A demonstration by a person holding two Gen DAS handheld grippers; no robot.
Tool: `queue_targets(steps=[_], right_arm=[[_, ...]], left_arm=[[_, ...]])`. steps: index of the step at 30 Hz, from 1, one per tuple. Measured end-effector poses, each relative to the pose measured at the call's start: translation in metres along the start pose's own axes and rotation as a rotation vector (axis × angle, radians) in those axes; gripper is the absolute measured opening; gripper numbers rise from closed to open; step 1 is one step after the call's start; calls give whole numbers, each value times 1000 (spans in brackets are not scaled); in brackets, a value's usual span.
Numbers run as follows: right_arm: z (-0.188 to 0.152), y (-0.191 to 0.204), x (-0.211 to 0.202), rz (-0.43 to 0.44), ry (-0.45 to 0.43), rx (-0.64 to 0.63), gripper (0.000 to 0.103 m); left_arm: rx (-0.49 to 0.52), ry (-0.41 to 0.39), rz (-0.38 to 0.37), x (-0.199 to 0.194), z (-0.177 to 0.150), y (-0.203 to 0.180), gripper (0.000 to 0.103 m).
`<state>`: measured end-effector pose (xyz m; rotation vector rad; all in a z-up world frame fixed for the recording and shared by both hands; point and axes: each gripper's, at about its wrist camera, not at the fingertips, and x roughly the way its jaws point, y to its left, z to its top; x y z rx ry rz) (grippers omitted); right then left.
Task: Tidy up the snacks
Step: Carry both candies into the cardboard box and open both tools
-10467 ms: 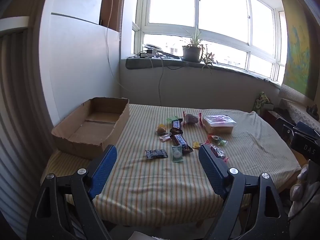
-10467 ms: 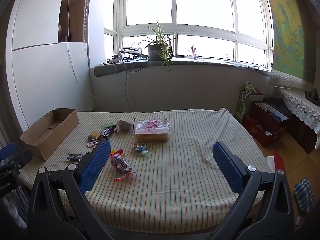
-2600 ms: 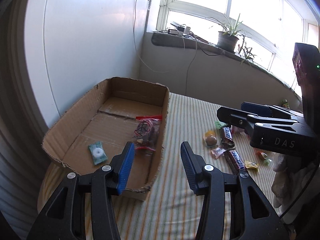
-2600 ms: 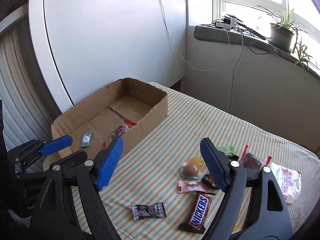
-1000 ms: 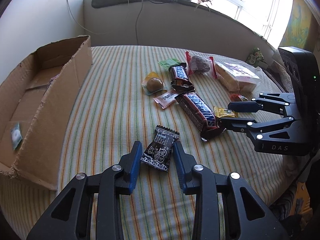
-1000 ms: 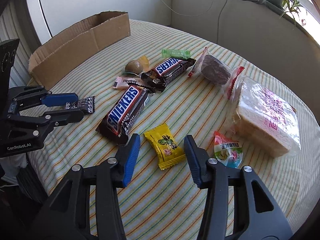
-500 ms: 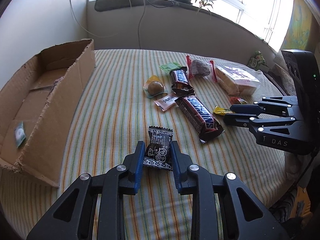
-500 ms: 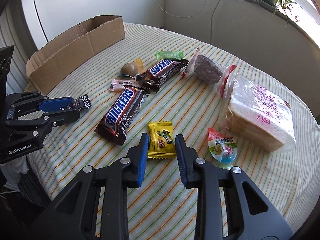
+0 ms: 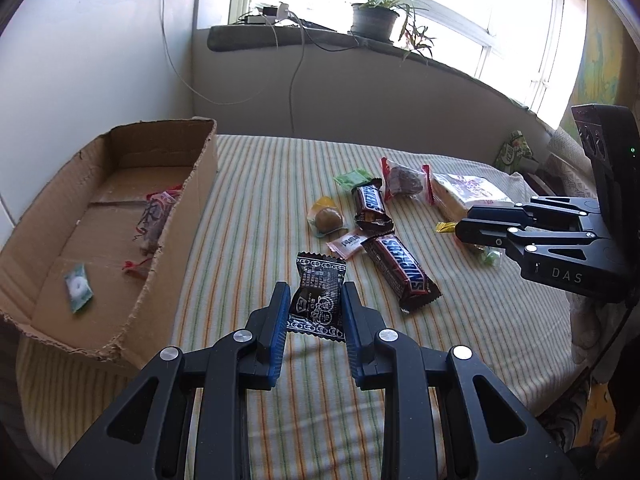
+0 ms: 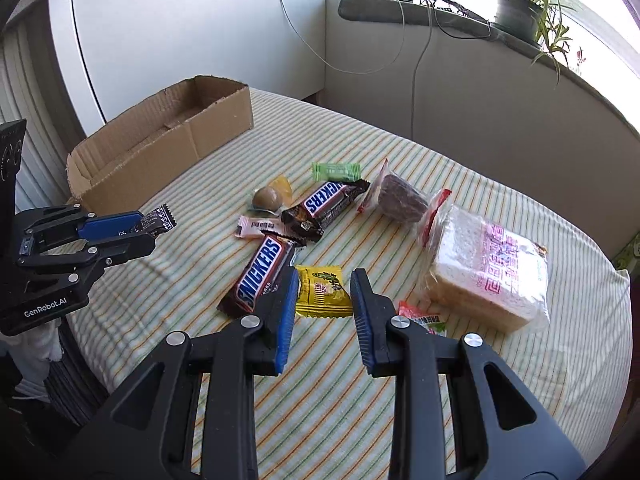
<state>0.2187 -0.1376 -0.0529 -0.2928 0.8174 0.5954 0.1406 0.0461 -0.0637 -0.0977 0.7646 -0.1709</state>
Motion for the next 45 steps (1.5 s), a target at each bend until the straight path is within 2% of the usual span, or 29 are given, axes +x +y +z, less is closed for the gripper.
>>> queue_targets(steps=[11,25,45], right_arm=[[42,37,0,19,-62,-72,28],[105,86,34,70,-107,-140,28],[160,149,100,163,-85,-184,28]], left_arm=[[-51,-73,73,-28,9,38,24],[-119,-99,146,-39,9,85,24],[-165,-92,169,-36,6,114,24]])
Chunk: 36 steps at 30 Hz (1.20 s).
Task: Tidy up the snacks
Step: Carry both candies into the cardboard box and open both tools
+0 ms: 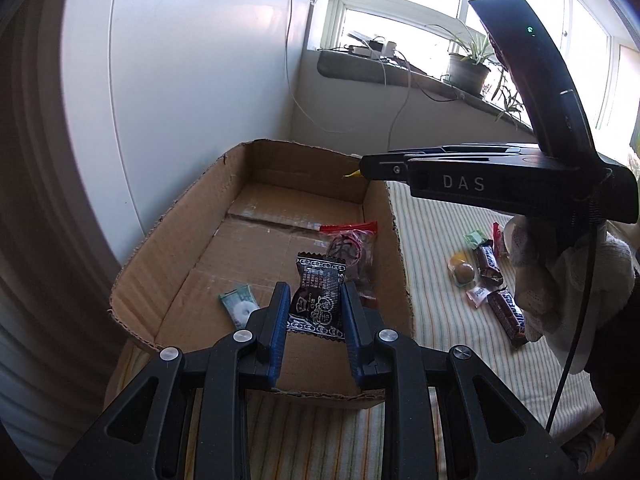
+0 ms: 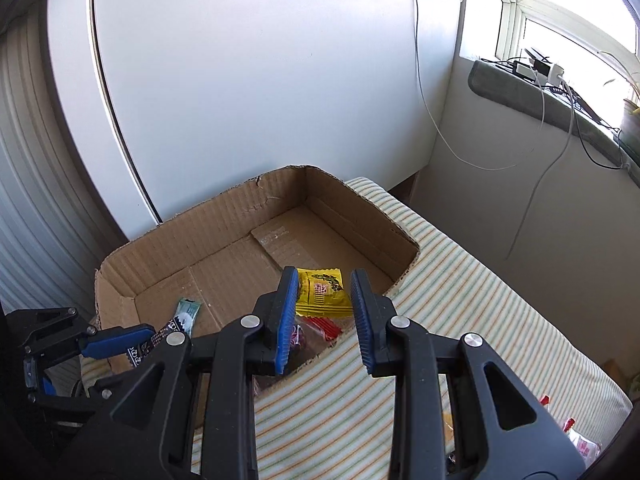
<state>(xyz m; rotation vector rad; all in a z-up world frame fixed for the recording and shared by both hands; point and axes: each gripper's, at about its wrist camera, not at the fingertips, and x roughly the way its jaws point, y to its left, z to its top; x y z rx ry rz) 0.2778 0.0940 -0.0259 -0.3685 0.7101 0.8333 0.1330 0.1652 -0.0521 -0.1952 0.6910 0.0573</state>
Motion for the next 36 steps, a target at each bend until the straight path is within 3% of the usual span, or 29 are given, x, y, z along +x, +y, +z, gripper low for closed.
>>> queue_targets(steps=[14,15,17,19,22,26,36], right_arm=[[3,12,20,11,18,-27,29],[4,13,20,12,18,-28,31],[4,14,18,6,10,-29,61],[3,14,15,-2,-7,-29,71],[3,12,11,-7,-10,-21,72],[2,7,2,-23,-30,-6,89],[-7,-6,-28,-41,-57,21,90]], left_arm=[[-13,2,11,3,1,6,25],[-14,0,14,3,2,6,25],[-10,1,17,3,2,5,27],[-8,-3,31,1,1,4,43],[-4,-11,39,-1,1,3,49],[0,-16,43,-3,2,0,55],[28,-29,28,-13,3,-19,55]])
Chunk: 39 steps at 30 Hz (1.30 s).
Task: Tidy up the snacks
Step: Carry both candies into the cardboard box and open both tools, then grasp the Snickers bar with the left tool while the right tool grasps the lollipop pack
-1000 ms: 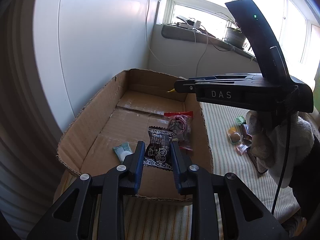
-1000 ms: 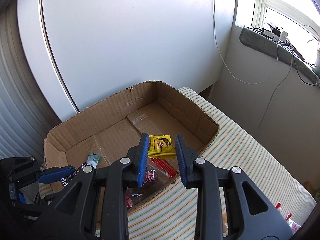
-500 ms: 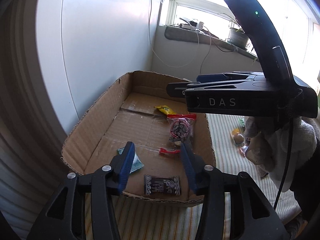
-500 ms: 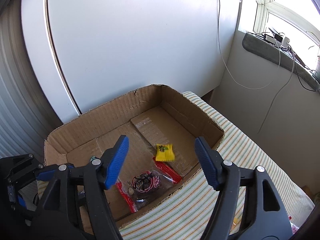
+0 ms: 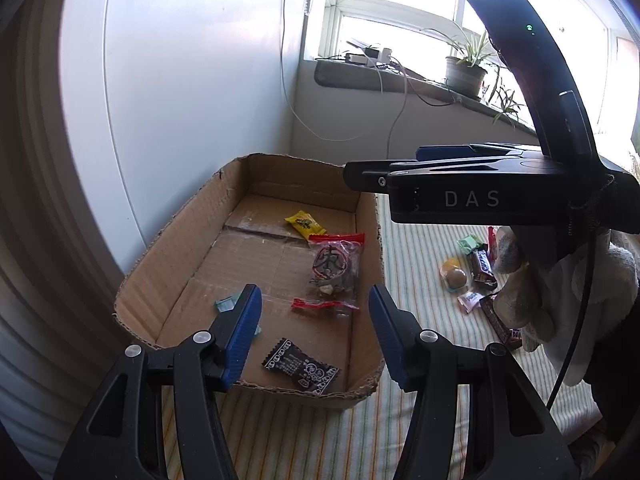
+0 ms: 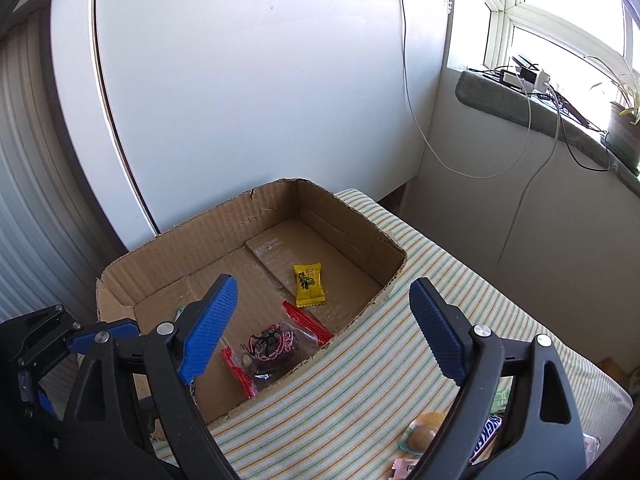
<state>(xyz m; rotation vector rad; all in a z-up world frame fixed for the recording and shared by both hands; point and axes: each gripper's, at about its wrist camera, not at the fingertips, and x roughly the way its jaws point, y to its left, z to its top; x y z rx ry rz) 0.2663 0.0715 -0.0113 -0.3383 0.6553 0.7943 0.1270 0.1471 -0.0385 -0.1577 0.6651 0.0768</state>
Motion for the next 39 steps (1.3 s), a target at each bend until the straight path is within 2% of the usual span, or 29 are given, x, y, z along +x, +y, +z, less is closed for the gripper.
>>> queue_targets(steps=[12,20,31,39], right_arm=[[-29,-27,-56,-44,-38,42,90],[-71,-72,-99,-128,-48,117,103],[-145,-131,-139,-256,23,248,103],[-196,-150,-139,-261,111,305,103]], left_arm=[[37,-7,-36,-7,-2,-35,55],[55,16,-88,-1,-7,-61,55],[78,76,-178,16,-16,-103,55],[95,148,-257,36,-25,-141,55]])
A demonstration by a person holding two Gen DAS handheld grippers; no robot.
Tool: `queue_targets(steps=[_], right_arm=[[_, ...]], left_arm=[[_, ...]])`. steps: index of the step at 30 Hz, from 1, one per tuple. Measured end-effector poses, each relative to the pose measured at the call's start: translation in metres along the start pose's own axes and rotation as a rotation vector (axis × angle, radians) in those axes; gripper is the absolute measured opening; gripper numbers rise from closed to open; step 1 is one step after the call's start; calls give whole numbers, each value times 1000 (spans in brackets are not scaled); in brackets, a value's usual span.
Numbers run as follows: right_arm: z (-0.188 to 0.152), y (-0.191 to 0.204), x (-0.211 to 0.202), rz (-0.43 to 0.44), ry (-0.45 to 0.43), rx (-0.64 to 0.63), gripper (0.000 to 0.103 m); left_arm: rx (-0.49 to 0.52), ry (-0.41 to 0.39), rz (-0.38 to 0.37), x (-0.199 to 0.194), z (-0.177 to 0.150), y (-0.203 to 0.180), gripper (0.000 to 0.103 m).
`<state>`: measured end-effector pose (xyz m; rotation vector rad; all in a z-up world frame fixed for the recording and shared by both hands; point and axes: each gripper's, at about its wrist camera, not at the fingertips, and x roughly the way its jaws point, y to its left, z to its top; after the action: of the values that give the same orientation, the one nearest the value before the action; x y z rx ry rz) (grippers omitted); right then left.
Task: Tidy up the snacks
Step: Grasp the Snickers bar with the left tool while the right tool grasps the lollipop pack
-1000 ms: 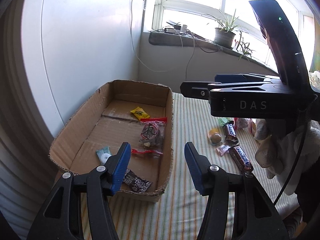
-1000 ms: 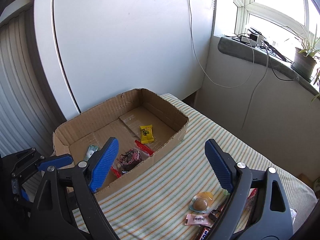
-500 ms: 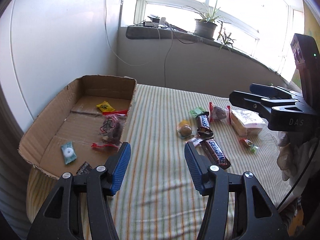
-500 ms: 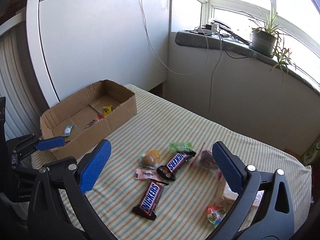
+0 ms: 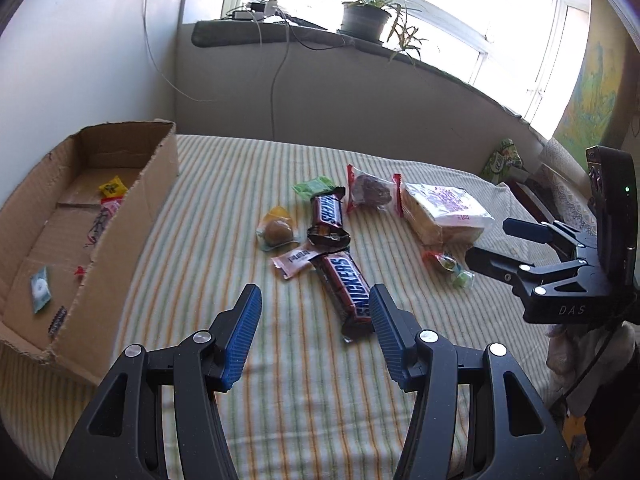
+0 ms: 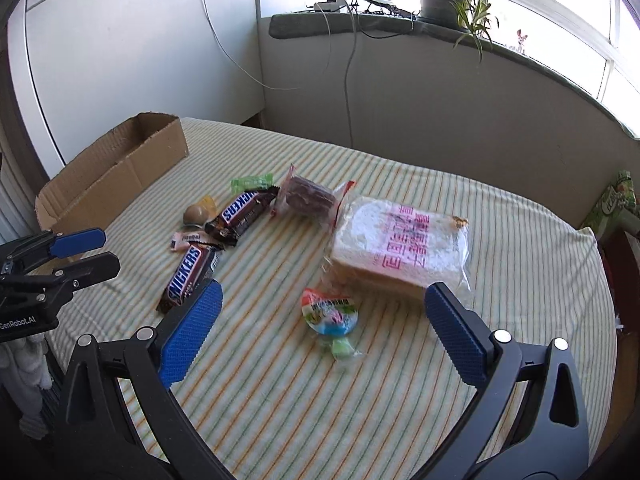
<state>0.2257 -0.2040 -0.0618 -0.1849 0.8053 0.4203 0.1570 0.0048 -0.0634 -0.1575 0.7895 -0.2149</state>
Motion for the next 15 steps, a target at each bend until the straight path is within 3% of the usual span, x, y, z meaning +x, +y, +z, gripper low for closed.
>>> queue_targets(steps=[8,15], right_arm=[[-12,-6,24,23,69,0,86],[-8,-13,41,52,106,19,83]], left_arm=[[-15,58,-32,27,0,-15,55],[-14,93,-21,45,0,-15,55]])
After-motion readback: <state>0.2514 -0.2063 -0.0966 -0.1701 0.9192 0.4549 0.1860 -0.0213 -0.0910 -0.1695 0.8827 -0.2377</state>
